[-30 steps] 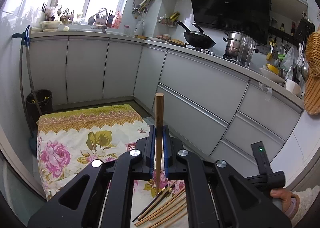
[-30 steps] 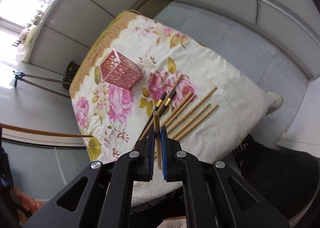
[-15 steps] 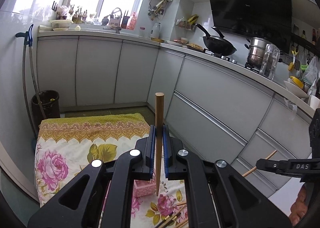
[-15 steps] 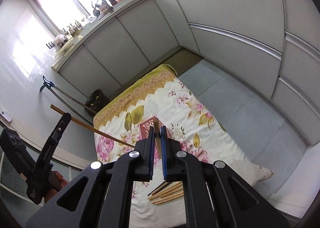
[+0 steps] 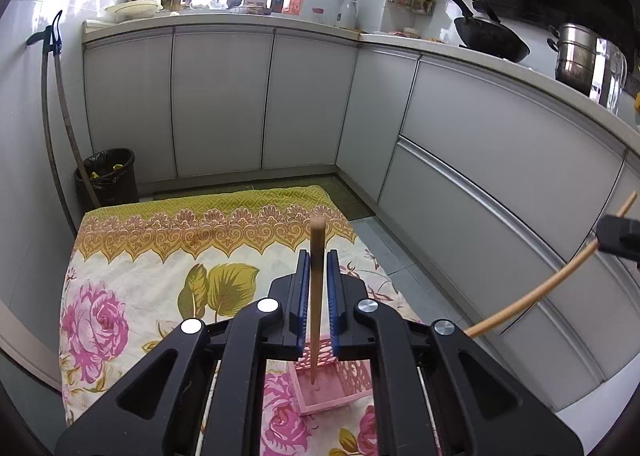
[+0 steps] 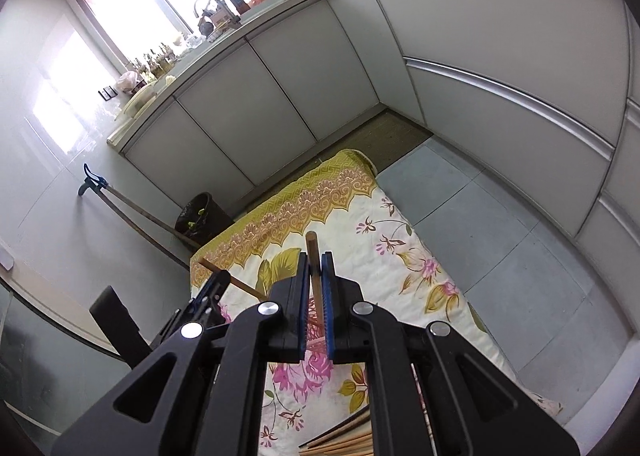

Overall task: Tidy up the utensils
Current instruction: 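Insert the chopstick into the pink cup and open the left tool, then move the left tool back to the chopsticks and grasp one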

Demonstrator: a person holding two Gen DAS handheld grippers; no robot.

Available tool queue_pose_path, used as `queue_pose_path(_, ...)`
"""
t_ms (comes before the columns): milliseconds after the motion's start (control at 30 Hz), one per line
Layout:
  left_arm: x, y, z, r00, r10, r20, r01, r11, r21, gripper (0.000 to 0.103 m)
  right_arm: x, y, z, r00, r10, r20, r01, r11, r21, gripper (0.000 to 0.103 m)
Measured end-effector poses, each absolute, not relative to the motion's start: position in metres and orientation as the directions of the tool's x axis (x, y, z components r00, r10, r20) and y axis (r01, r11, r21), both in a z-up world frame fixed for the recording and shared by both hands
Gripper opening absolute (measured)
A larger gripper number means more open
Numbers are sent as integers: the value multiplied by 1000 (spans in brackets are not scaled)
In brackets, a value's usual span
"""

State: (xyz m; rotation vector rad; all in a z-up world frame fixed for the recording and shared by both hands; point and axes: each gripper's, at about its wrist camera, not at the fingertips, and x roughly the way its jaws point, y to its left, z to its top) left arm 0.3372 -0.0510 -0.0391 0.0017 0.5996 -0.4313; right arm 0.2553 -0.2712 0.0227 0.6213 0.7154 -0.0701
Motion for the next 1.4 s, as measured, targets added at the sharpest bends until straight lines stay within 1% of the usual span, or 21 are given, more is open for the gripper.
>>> queue_pose_path(33, 336, -49, -40, 737, -395, -549, 390, 911, -132, 31, 261, -269, 20, 758, 147, -635, 264, 822, 505, 6)
queue_pose_path(100, 329, -37, -34, 755, -404, -517, 374, 912, -166, 47, 269, -264, 15, 755, 146, -640, 261, 828, 497, 6)
queue_pose_path(233, 299, -8, 0, 815, -405, -414, 351, 914, -203, 48, 281, -253, 10, 751, 132, -647, 250, 850, 464, 6)
queue_pose_path(300, 280, 7, 16, 832, -401, -384, 341, 915, -217, 51, 287, -247, 10, 748, 127, -651, 242, 862, 446, 6)
queue_pose_path(433, 243, 36, 36, 871, -373, -319, 309, 922, -234, 65, 298, -232, 7, 730, 107, -675, 237, 886, 397, 6)
queue_pose_path(667, 228, 61, 49, 881, -364, -301, 282, 917, -283, 65, 318, -204, -4, 671, 69, -738, 241, 921, 306, 6)
queue_pose_path(800, 231, 61, 44, 871, -367, -326, 280, 917, -283, 65, 333, -192, -19, 637, 78, -767, 233, 929, 288, 8)
queue_pose_path(833, 232, 61, 44, 869, -369, -330, 282, 917, -283, 65, 334, -191, -21, 637, 85, -766, 229, 928, 294, 10)
queue_pose_path(867, 232, 61, 44, 867, -370, -332, 284, 917, -281, 65, 335, -188, -22, 639, 90, -764, 224, 928, 296, 14)
queue_pose_path(900, 231, 61, 44, 868, -369, -332, 284, 918, -278, 65, 334, -187, -21, 647, 98, -756, 218, 926, 307, 27)
queue_pose_path(933, 231, 61, 44, 869, -368, -332, 283, 918, -276, 66, 332, -188, -20, 660, 108, -743, 216, 920, 326, 47)
queue_pose_path(967, 231, 61, 44, 867, -371, -333, 286, 917, -278, 66, 329, -189, -17, 676, 117, -728, 215, 913, 346, 55)
queue_pose_path(1000, 231, 62, 44, 866, -373, -334, 288, 916, -278, 67, 326, -190, -14, 689, 118, -715, 214, 910, 356, 59)
queue_pose_path(1067, 231, 63, 44, 866, -370, -337, 283, 918, -278, 71, 319, -195, -6, 715, 122, -688, 216, 898, 383, 63)
queue_pose_path(1100, 230, 64, 44, 866, -370, -338, 283, 918, -278, 74, 314, -200, -2, 733, 125, -668, 221, 886, 408, 73)
queue_pose_path(1133, 229, 64, 44, 867, -369, -336, 283, 918, -279, 76, 308, -205, 2, 753, 123, -646, 228, 873, 431, 80)
queue_pose_path(1200, 226, 65, 45, 868, -369, -332, 285, 918, -274, 79, 294, -216, 9, 789, 105, -605, 242, 853, 463, 84)
queue_pose_path(1233, 225, 65, 45, 869, -368, -331, 286, 919, -270, 82, 287, -222, 12, 803, 100, -587, 247, 841, 481, 89)
queue_pose_path(1267, 224, 65, 45, 870, -366, -330, 285, 920, -269, 83, 279, -228, 13, 816, 96, -570, 254, 827, 502, 90)
queue_pose_path(1333, 223, 64, 44, 868, -369, -332, 289, 919, -267, 90, 264, -239, 15, 832, 86, -548, 266, 804, 531, 92)
queue_pose_path(1400, 221, 61, 43, 865, -373, -337, 295, 919, -260, 95, 248, -248, 15, 844, 64, -533, 282, 791, 542, 92)
